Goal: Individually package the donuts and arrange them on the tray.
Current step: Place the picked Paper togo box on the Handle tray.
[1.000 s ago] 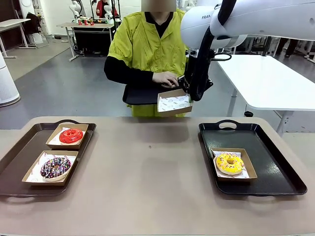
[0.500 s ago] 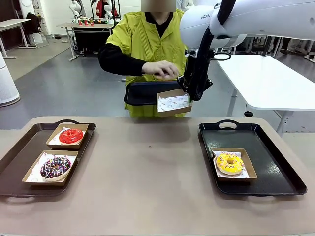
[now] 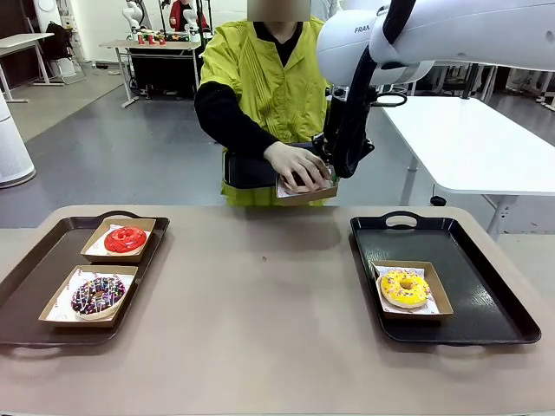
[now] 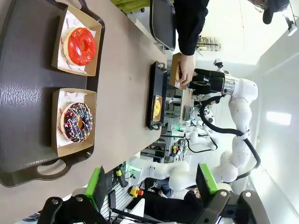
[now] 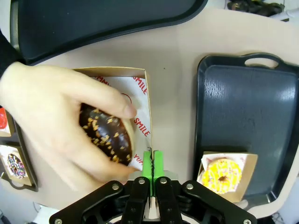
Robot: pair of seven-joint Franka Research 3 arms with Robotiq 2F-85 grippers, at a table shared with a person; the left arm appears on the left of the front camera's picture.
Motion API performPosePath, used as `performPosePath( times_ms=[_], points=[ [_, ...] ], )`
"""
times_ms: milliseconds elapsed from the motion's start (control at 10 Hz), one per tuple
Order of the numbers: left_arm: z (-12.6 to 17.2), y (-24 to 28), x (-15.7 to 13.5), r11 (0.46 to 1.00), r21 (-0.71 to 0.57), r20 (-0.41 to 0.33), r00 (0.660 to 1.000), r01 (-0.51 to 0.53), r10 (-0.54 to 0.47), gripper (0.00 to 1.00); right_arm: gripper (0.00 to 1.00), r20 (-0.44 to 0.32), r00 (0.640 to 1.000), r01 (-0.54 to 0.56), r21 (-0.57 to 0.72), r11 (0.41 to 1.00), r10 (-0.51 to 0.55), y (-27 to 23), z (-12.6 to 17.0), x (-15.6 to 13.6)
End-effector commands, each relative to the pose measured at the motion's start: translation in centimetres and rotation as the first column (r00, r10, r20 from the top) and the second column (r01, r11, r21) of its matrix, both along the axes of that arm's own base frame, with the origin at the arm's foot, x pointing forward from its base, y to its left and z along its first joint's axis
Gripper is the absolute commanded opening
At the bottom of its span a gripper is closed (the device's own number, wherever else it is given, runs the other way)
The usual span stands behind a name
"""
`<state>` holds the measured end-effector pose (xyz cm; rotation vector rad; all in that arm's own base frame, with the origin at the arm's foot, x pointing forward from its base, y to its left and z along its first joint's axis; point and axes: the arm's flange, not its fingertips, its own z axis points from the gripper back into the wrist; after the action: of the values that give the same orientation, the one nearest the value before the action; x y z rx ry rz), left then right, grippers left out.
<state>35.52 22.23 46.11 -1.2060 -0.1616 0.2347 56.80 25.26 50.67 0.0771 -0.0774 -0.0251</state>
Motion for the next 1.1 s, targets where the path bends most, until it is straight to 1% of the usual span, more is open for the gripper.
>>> performPosePath(
  times_ms=[0,700,800,1000],
  points=[
    [0.3,0.0,-0.3,1.000,0.007,0.003,1.000,0.004,-0.004,1.00,0.00,0.004,1.000,-0.015,-0.001,1.000,0.015,-0.3,0.0,-0.1],
    [0.3,0.0,-0.3,1.000,0.007,0.003,1.000,0.004,-0.004,1.00,0.00,0.004,1.000,-0.015,-0.001,1.000,0.015,-0.3,0.0,-0.1],
    [0.3,0.0,-0.3,1.000,0.007,0.003,1.000,0.004,-0.004,1.00,0.01,0.000,1.000,0.000,0.000,1.000,0.000,0.0,0.0,0.0],
    [0.3,0.0,-0.3,1.000,0.007,0.003,1.000,0.004,-0.004,1.00,0.01,-0.012,0.998,-0.055,-0.036,0.998,0.054,-2.8,2.2,-1.8]
  ],
)
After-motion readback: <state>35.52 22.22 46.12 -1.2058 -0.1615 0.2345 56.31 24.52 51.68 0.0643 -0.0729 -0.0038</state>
